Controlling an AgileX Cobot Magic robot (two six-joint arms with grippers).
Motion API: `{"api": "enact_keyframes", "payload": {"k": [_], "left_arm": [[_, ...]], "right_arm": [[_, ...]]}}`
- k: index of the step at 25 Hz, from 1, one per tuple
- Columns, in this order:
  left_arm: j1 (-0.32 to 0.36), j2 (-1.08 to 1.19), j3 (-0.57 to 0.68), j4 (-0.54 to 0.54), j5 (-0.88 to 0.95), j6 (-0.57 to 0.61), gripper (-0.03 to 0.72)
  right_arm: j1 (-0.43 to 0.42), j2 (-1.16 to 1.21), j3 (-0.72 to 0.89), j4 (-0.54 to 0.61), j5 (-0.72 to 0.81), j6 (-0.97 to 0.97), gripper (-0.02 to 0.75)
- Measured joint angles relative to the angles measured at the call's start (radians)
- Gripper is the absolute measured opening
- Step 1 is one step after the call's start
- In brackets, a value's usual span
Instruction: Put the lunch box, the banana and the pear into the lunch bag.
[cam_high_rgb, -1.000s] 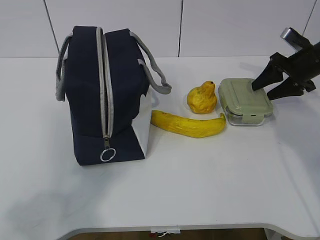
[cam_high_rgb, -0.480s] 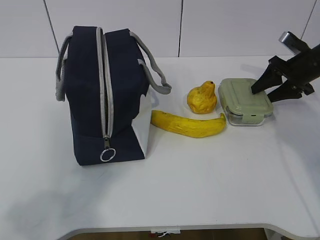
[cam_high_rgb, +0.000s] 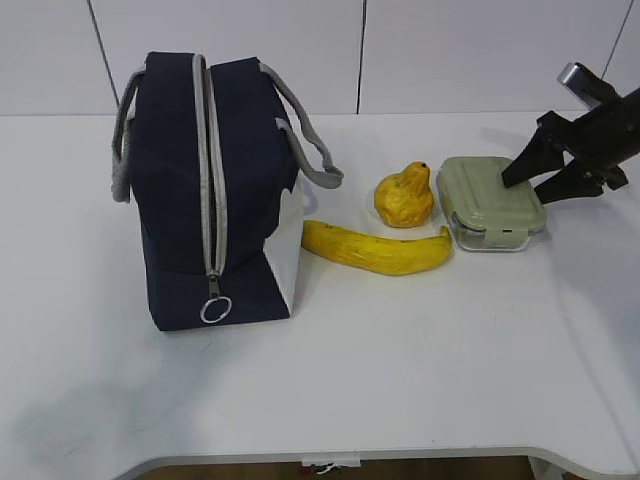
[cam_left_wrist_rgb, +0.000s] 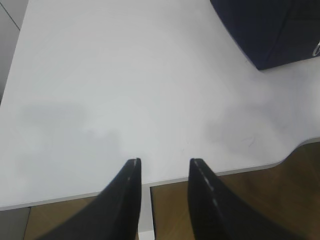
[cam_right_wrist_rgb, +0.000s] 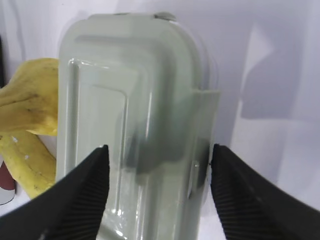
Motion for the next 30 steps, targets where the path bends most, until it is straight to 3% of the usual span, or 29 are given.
{"api": "enact_keyframes", "payload": {"k": [8, 14, 30], "left_arm": [[0.000, 0.000, 0.000, 0.000, 0.000, 0.000, 0.244], [0.000, 0.000, 0.000, 0.000, 0.000, 0.000, 0.244], [0.000, 0.000, 0.000, 0.000, 0.000, 0.000, 0.244]], "right_arm": [[0.000, 0.000, 0.000, 0.000, 0.000, 0.002, 0.513], [0.000, 0.000, 0.000, 0.000, 0.000, 0.005, 0.597], [0.000, 0.005, 0.000, 0.000, -0.002, 0.008, 0.585]]}}
